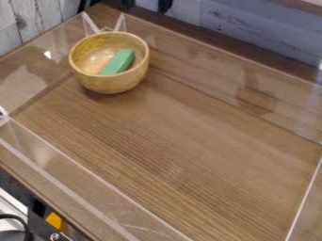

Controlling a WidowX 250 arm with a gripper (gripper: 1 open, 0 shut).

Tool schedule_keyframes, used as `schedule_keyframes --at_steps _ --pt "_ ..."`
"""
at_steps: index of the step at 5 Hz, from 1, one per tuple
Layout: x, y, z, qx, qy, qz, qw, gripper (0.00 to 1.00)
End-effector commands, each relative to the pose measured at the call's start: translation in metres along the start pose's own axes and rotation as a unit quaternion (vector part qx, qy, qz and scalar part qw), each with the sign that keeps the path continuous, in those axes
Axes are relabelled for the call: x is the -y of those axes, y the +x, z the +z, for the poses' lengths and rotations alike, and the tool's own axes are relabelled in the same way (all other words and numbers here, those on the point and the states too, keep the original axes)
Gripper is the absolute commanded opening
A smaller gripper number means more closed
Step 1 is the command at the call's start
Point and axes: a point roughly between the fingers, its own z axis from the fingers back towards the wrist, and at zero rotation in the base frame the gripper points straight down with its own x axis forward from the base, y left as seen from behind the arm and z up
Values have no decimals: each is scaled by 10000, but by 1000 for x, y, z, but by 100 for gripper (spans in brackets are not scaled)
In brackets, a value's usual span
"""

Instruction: Remove the green block from inside the brown bowl and put it on the table

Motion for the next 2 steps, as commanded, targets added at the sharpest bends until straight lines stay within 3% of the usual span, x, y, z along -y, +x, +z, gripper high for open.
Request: schedule_keyframes --at_steps 1,2 --pt "-1 5 14 313 -49 332 9989 100" --pt "-12 10 9 290 -44 334 9990 100"
